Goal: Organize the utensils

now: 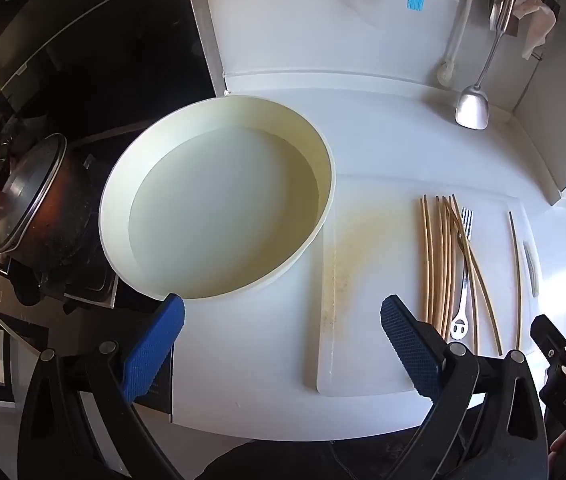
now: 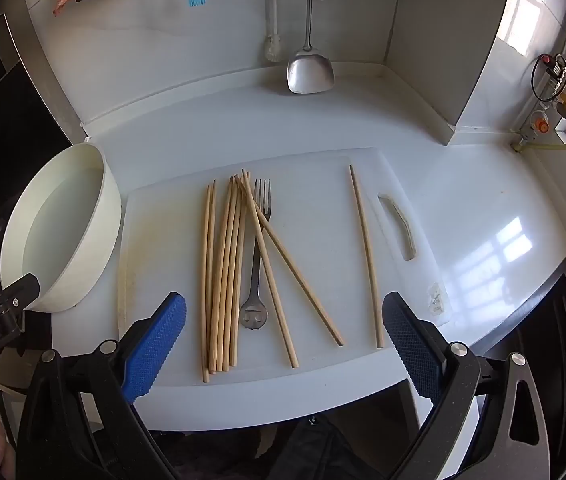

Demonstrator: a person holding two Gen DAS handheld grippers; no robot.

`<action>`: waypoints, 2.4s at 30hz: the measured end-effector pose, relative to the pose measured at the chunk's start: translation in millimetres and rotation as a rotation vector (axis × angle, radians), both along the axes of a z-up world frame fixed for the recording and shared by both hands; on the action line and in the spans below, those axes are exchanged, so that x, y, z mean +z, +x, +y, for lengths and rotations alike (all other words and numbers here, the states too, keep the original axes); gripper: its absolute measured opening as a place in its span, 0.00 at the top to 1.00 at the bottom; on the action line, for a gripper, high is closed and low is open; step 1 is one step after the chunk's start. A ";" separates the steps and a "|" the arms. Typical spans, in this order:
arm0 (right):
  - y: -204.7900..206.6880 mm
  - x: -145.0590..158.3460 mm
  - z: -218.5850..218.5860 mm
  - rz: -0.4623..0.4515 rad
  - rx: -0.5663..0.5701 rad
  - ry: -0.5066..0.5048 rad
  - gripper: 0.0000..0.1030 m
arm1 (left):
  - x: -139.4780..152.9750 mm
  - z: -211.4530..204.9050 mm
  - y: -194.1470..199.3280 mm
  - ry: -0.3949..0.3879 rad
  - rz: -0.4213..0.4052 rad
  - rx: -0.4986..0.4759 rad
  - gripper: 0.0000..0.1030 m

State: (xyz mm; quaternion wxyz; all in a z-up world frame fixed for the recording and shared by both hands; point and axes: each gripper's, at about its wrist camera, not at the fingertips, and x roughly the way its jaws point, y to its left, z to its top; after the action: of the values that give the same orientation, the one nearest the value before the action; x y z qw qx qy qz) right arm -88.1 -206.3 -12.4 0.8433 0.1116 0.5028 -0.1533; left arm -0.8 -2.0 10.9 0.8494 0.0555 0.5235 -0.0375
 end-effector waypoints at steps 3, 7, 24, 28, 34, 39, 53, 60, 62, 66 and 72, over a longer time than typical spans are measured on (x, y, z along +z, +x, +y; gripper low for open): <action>0.0 0.0 0.4 -0.002 0.000 0.000 0.09 | 0.7 -0.9 1.6 0.001 0.001 -0.001 0.06; 0.0 0.2 0.0 -0.002 0.000 0.000 0.09 | 1.8 -2.2 4.4 0.001 0.002 0.000 0.06; 1.0 -0.7 0.0 -0.004 0.000 0.000 0.09 | -1.7 1.5 -2.0 -0.001 0.002 0.000 0.06; 1.3 -0.8 0.2 -0.005 0.000 0.000 0.09 | -0.8 1.7 -3.1 -0.001 0.002 0.001 0.06; 2.7 -0.8 0.4 -0.005 0.000 -0.001 0.09 | -1.9 1.5 -1.4 -0.001 0.002 0.000 0.06; 2.3 -0.8 0.5 -0.005 0.000 -0.001 0.09 | -2.4 1.4 -0.9 -0.001 0.002 0.000 0.06; 2.8 -0.6 0.5 -0.006 0.000 -0.002 0.09 | -2.5 2.1 -0.2 -0.002 0.004 0.001 0.06; 2.9 -0.8 0.6 -0.006 0.000 -0.002 0.09 | -2.9 2.2 0.4 -0.003 0.006 0.002 0.06; 2.8 -1.0 0.9 -0.006 -0.001 0.000 0.09 | -2.9 2.1 0.4 -0.002 0.006 0.002 0.06; 2.9 -0.9 1.0 -0.008 -0.001 -0.002 0.09 | -2.9 2.3 0.4 -0.003 0.005 0.002 0.06; 2.5 -1.0 1.4 -0.008 -0.001 -0.002 0.09 | -2.7 2.3 0.7 -0.003 0.005 0.002 0.06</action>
State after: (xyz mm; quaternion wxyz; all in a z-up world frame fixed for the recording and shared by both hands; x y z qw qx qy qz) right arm -85.6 -204.9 -13.4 0.8453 0.1118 0.4993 -0.1540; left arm -0.2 0.3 8.2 0.8481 0.0538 0.5257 -0.0376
